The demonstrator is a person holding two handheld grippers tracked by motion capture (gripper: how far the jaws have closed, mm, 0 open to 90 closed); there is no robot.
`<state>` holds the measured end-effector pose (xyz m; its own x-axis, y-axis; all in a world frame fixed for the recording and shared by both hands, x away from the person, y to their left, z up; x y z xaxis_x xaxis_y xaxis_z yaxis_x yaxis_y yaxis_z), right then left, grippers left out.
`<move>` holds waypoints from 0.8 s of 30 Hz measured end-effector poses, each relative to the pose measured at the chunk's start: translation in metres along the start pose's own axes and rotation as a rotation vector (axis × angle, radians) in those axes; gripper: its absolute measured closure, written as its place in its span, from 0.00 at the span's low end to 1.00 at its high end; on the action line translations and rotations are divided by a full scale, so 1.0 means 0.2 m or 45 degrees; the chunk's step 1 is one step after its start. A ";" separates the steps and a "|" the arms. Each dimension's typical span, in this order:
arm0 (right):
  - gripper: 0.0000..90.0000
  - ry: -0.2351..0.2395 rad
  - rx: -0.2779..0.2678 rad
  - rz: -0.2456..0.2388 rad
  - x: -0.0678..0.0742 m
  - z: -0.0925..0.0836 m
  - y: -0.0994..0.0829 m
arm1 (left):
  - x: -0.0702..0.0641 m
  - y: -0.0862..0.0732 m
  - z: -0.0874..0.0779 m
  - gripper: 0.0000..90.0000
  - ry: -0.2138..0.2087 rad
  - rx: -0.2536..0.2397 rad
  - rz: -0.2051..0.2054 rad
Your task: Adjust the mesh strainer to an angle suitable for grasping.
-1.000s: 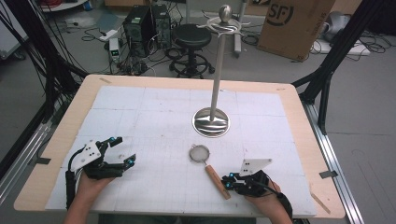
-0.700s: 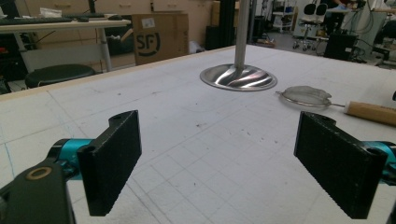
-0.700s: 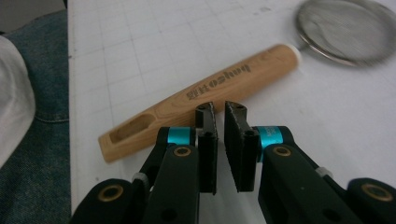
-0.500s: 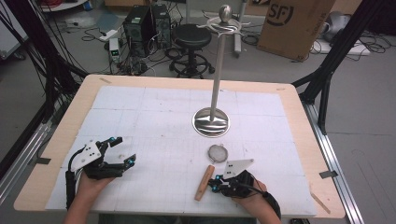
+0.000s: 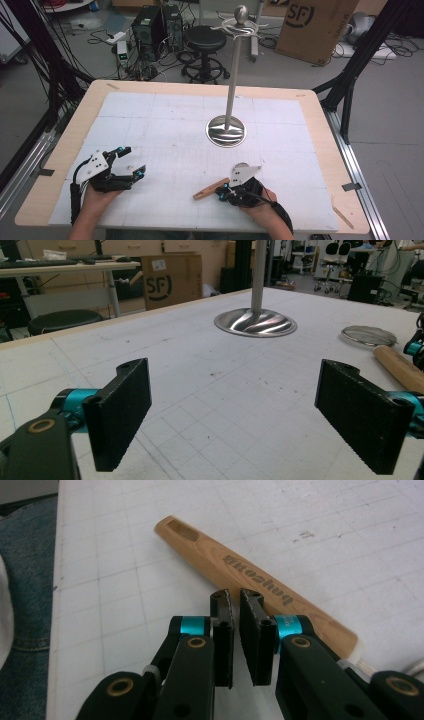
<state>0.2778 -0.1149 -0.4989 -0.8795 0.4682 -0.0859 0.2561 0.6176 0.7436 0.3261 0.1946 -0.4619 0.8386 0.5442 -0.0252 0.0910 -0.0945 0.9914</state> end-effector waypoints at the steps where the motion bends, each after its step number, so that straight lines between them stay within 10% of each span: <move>1: 0.93 -0.008 -0.002 -0.011 0.00 0.01 0.01 | 0.00 0.00 0.00 0.17 -0.001 0.000 -0.001; 24: 0.85 -0.031 0.019 0.022 -0.01 0.02 0.12 | 0.00 0.00 0.00 0.17 0.001 -0.001 -0.005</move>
<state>0.2877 -0.0994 -0.4831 -0.8648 0.4941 -0.0894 0.2774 0.6184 0.7352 0.3262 0.1953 -0.4619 0.8380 0.5449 -0.0293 0.0942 -0.0915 0.9913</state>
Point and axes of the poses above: each handheld gripper's, and its own axes: z roughly forward along the jaws, y roughly out of its top, x roughly to its left, the point moved 8 cm from there along z, roughly forward along the jaws, and after that the axes turned 11 degrees about -y, right-handed, at the moved point
